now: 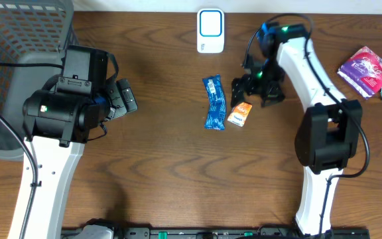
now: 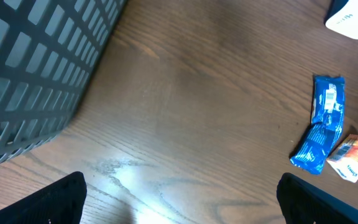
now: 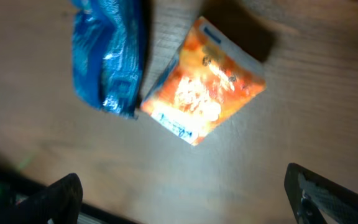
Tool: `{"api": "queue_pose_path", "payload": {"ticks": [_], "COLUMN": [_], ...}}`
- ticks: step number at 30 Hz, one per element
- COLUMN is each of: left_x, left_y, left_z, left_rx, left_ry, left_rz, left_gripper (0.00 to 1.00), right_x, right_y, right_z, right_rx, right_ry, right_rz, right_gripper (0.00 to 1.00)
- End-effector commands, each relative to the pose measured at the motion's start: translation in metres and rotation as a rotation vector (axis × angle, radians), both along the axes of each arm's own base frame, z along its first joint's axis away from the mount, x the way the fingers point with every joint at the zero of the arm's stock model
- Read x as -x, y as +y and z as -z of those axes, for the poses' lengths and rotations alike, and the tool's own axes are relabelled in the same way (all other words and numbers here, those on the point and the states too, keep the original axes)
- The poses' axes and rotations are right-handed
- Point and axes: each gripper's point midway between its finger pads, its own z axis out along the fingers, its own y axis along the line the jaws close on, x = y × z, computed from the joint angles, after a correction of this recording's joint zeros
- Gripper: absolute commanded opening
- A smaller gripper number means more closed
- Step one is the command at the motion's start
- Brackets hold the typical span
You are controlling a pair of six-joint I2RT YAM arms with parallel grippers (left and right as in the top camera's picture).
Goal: Scan the item barcode
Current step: 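Move the right gripper left and grasp the orange pack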
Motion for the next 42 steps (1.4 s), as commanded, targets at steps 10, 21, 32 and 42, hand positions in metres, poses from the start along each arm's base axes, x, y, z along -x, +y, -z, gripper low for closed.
{"api": "queue_pose_path", "payload": {"ticks": [10, 21, 32, 42], "left_x": [0.001, 0.001, 0.001, 0.001], "left_y": [0.004, 0.004, 0.004, 0.004], "left_z": [-0.004, -0.004, -0.004, -0.004], "left_rx": [-0.016, -0.016, -0.016, -0.016], "left_ry": [-0.013, -0.013, -0.013, -0.013], "left_rz": [-0.006, -0.006, -0.006, -0.006], "left_gripper": [0.98, 0.98, 0.98, 0.98], "right_x": [0.032, 0.017, 0.000, 0.008], "right_y": [-0.027, -0.015, -0.032, -0.011], "right_z": [0.071, 0.048, 0.033, 0.064], "right_rx": [0.051, -0.238, -0.160, -0.294], "right_ry": [0.140, 0.078, -0.035, -0.031], "right_rz": [0.184, 0.226, 0.286, 0.343], "right_gripper": [0.97, 0.90, 0.26, 0.40]}}
